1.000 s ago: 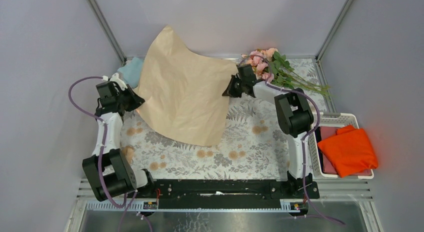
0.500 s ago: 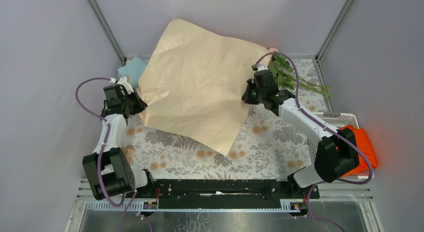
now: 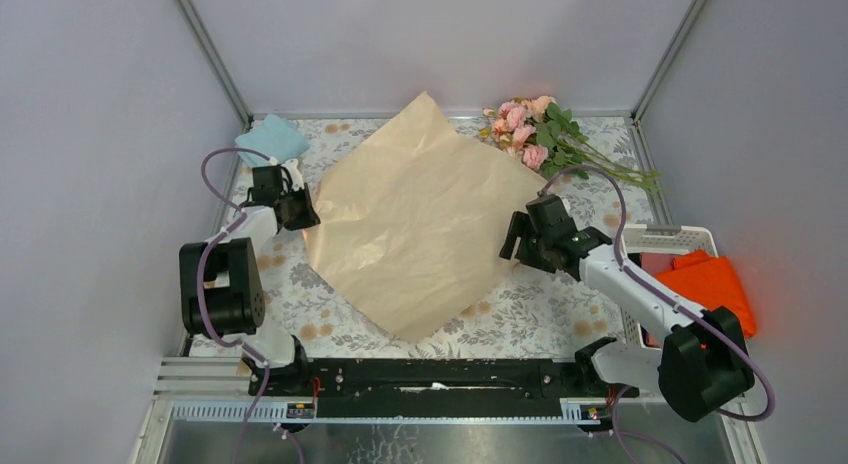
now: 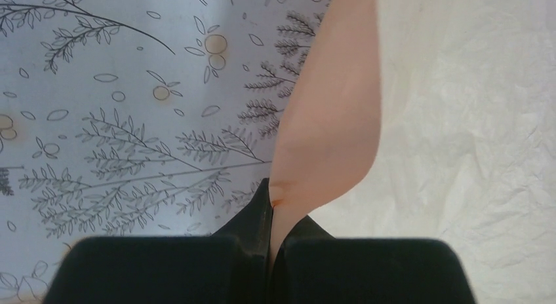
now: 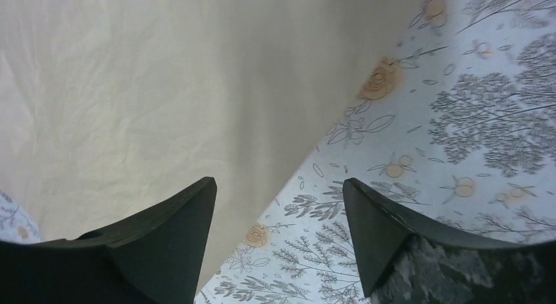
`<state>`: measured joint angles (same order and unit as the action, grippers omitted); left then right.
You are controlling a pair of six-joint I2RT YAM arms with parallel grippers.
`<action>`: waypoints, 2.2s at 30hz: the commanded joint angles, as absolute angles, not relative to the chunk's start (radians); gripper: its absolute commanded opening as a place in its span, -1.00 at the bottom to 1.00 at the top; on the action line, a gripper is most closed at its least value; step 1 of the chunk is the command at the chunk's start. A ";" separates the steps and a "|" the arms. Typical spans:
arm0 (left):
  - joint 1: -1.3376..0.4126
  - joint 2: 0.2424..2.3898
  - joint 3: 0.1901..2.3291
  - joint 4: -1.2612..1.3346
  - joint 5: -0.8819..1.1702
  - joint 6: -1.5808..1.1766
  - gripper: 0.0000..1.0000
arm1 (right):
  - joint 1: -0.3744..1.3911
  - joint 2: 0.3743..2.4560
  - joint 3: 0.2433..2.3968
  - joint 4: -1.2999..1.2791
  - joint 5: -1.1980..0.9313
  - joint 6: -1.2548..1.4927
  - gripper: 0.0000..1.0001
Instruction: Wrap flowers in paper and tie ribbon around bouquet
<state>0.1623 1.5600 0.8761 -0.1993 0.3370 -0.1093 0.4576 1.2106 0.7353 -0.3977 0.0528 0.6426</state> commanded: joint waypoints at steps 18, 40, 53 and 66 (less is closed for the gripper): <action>0.139 1.560 1.169 -0.341 0.117 0.049 0.97 | -0.078 1.857 1.823 -0.538 0.189 -0.145 0.52; 0.030 1.634 1.343 -0.620 0.346 0.178 0.97 | -0.106 2.342 2.068 -0.675 -0.375 -0.770 0.22; 0.030 1.659 1.342 -0.620 0.339 0.177 0.97 | -0.057 2.355 2.055 -0.543 -0.201 -0.814 -0.70; 0.029 1.592 1.323 -0.620 0.351 0.185 0.97 | -0.058 1.845 1.798 -0.236 -0.167 -0.604 -1.00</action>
